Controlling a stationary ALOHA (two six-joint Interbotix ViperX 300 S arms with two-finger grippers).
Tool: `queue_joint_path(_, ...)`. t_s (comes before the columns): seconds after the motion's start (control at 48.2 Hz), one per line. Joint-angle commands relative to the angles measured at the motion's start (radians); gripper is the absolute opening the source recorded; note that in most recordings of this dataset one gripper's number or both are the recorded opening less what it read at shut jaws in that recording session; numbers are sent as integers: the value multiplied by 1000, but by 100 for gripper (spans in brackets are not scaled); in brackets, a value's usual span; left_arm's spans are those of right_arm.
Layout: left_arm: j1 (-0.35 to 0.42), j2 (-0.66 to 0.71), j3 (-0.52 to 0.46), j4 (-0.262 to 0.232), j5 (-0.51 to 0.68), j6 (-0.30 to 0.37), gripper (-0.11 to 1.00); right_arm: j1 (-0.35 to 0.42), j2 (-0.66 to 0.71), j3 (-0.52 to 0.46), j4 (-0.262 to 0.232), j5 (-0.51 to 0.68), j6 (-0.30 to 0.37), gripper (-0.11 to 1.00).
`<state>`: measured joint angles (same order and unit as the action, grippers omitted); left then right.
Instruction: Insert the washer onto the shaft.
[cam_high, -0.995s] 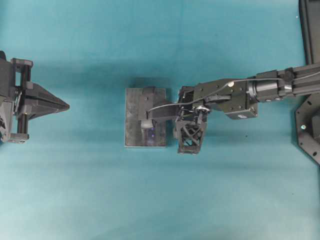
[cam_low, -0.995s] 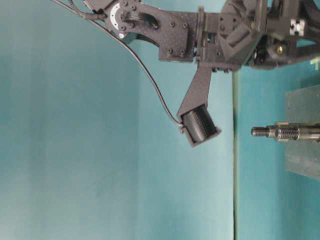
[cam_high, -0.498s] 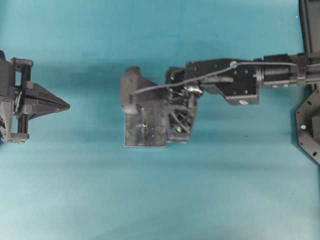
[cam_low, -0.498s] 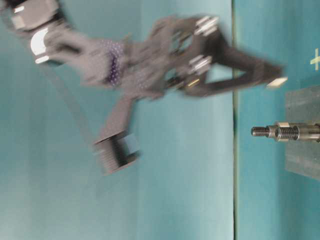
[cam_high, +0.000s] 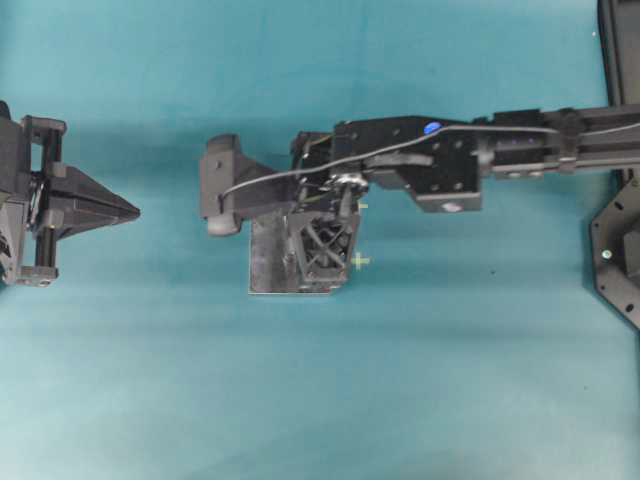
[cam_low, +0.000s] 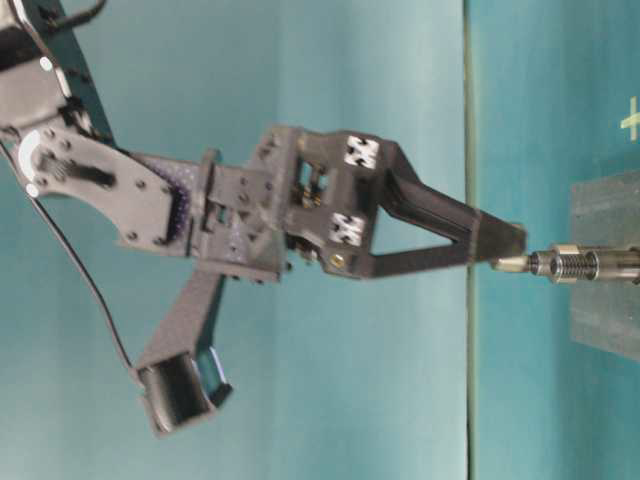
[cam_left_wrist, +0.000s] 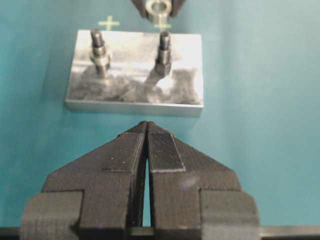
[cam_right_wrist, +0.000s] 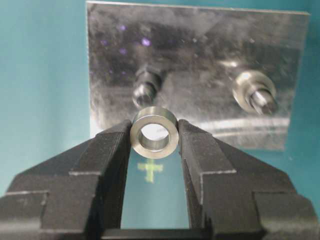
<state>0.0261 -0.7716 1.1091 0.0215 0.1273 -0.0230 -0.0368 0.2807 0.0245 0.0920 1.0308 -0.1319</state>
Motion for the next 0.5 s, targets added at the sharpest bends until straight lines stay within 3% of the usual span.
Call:
queue_joint_path(0.0, 0, 3, -23, 5, -9, -2, 0, 8, -14, -28, 0, -2, -17, 33)
queue_joint_path(0.477, 0, -3, -23, 5, -9, -2, 0, 12, 8, -29, 3, -26, -32, 33)
